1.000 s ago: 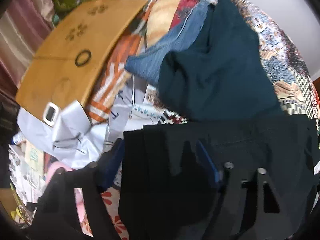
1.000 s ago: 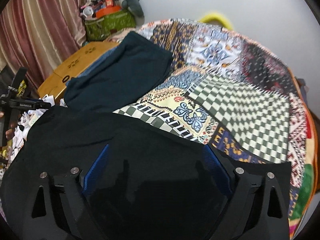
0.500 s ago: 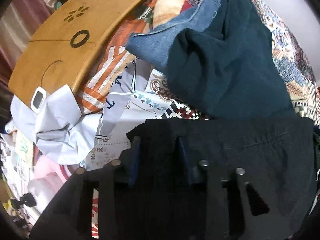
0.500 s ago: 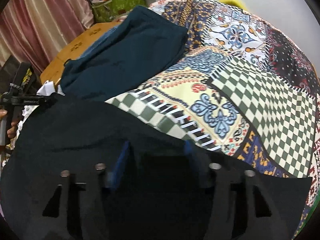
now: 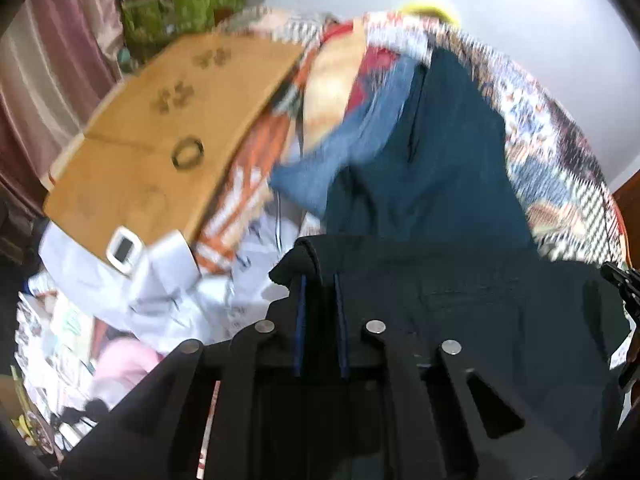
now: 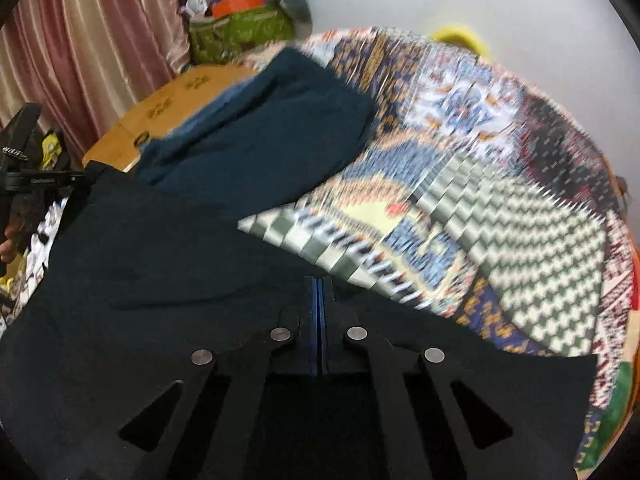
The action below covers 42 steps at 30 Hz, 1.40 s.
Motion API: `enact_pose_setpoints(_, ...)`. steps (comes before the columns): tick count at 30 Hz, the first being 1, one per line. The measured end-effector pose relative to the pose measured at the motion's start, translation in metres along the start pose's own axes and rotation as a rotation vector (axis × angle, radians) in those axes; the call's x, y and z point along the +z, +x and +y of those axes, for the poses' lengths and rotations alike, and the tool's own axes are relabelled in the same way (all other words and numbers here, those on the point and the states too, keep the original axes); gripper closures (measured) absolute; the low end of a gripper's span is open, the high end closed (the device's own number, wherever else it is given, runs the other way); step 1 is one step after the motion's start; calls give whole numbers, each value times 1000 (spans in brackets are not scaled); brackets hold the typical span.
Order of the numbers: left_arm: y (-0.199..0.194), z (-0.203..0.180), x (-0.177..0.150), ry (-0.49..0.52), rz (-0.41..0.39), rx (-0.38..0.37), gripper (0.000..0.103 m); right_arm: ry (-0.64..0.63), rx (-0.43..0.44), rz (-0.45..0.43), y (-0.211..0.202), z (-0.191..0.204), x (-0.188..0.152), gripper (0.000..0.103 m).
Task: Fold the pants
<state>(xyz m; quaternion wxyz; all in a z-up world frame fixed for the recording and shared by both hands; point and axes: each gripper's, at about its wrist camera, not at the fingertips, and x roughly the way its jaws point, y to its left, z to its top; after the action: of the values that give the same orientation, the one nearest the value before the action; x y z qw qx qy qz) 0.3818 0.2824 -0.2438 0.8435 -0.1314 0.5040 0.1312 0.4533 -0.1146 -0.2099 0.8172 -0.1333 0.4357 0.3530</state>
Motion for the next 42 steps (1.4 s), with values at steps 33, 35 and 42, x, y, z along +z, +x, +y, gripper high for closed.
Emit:
enact_pose_setpoints(33, 9, -31, 0, 93, -64, 30, 91, 9, -12, 93, 45, -14, -21, 98)
enact_pose_setpoints(35, -5, -30, 0, 99, -87, 31, 91, 20, -21, 75, 37, -13, -22, 99)
enact_pose_setpoints(42, -70, -24, -13, 107, -166, 16, 91, 26, -57, -47, -40, -1, -22, 99)
